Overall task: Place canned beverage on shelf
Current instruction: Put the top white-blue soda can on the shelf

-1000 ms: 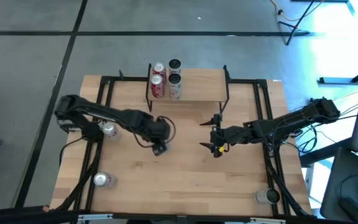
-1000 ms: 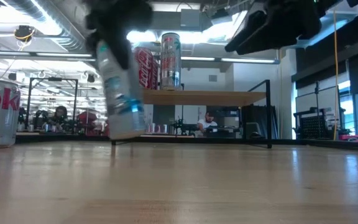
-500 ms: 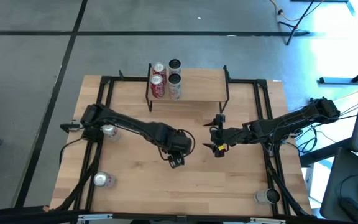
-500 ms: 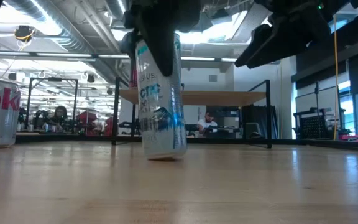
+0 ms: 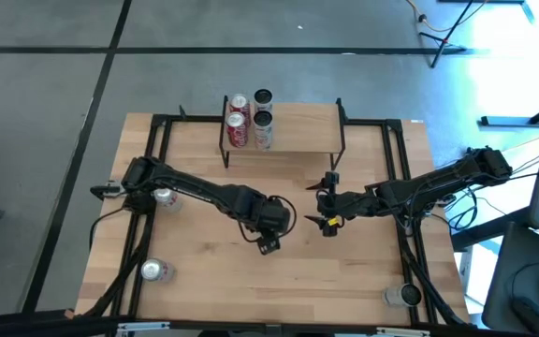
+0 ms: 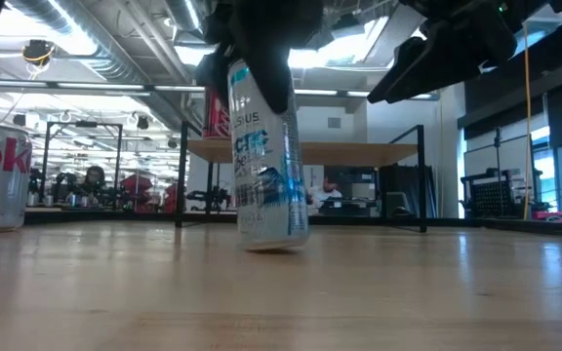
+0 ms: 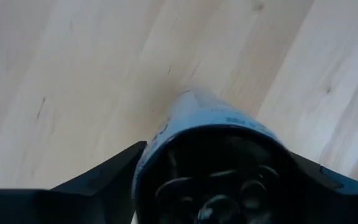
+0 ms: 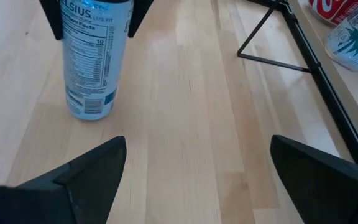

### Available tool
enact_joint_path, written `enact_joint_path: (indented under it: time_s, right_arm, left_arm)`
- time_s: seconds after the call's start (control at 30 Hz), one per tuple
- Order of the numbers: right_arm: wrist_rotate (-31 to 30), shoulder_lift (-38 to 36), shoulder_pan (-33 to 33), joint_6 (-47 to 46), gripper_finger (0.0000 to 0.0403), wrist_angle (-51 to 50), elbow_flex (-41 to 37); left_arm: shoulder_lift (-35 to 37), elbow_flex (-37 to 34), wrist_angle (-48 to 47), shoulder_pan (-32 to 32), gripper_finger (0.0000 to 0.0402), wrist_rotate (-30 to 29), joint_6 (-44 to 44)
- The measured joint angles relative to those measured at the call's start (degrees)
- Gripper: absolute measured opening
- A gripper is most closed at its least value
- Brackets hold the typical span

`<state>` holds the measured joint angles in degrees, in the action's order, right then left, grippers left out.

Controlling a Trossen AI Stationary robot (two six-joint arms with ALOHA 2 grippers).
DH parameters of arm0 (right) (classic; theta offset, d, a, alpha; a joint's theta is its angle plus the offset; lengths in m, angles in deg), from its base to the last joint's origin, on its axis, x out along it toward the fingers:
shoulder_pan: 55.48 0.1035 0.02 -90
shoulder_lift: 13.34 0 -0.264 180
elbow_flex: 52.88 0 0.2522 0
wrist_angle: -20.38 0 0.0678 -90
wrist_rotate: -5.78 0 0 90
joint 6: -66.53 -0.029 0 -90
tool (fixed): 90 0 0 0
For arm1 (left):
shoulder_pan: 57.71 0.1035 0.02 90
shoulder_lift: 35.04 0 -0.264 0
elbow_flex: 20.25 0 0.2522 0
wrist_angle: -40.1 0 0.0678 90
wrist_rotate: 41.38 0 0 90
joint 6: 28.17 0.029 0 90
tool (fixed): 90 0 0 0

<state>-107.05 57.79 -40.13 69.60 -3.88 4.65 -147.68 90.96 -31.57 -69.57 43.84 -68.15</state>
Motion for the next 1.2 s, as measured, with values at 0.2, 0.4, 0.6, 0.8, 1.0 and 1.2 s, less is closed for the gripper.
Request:
enact_joint_path:
  time_s: [0.2,0.4,0.6,0.8,1.0,1.2]
  right_arm:
    - [1.0,0.0,0.0,-0.42,0.0386,0.11,0.0]
    - [4.82,0.0,0.0,-2.89,0.0386,0.41,0.02]
    - [14.41,2.83,0.0,-2.89,0.0386,8.51,-0.29]
    - [18.9,12.52,0.04,-1.41,0.0386,24.51,-1.37]
    - [17.86,17.83,0.07,-1.57,0.0386,34.26,-1.36]
    - [13.86,23.52,2.43,-2.62,0.0386,44.14,-1.31]
  left_arm:
    - [2.61,1.75,0.09,-0.16,0.0286,-0.06,1.55]
    - [6.02,3.1,-2.56,-1.42,0.0288,-2.45,4.55]
    - [9.3,-1.59,-10.29,-5.0,0.0288,-8.39,2.44]
    - [14.21,-15.77,-0.29,-9.4,0.0289,-12.37,-1.54]
    - [17.99,-29.71,16.38,-11.61,0.0289,-17.12,-1.92]
    - [17.38,-35.28,25.47,-10.96,0.0289,-21.84,-0.18]
